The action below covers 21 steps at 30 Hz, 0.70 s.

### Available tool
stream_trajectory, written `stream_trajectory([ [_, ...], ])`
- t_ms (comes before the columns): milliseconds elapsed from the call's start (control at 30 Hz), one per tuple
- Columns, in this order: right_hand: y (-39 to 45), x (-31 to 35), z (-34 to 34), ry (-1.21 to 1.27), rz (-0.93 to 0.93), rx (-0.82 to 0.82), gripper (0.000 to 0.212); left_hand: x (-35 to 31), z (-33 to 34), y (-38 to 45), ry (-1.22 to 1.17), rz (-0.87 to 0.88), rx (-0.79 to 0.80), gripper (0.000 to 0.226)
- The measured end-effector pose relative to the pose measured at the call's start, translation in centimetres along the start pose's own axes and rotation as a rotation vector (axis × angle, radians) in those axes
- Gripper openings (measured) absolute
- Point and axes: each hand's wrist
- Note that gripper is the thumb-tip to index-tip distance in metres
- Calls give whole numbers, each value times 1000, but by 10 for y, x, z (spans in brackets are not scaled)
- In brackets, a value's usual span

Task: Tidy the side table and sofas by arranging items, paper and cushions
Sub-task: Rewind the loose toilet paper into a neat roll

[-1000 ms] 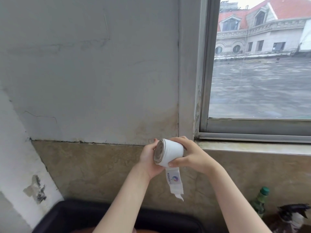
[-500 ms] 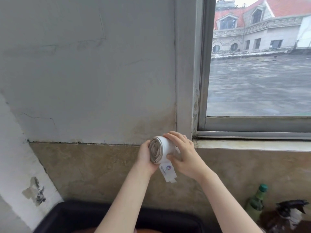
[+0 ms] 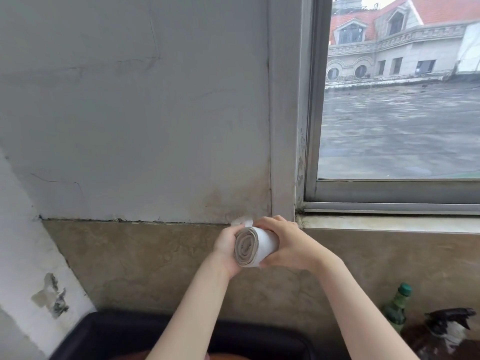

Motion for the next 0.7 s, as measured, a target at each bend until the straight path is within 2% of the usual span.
stream_trajectory([
  [67, -2, 2, -4, 13, 19, 19, 64, 1, 0, -1, 55, 4, 21, 42],
  [200, 1, 4, -5, -61, -109, -5, 63, 0, -2, 3, 106, 56, 124, 54],
  [267, 2, 3, -6, -61, -112, -7, 65, 1, -4, 4, 160, 94, 165, 62],
  [367, 2, -1, -6, 71, -67, -19, 62, 3, -7, 3, 198, 138, 216, 66],
  [467, 4, -2, -3, 154, -75, -41, 54, 7, -11, 3, 110, 148, 250, 62],
  [567, 4, -1, 5, 71, -164, -137, 56, 4, -9, 6, 9, 165, 202, 60],
  [700, 7, 1, 21, -87, -186, -256, 80, 4, -3, 11, -73, 171, 108, 59],
])
Point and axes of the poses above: each hand's wrist, its own y-axis towards the middle knuckle, its own z-axis out of the palm, x = y × z, and after that the axes turned 6 degrees about y, right-handed
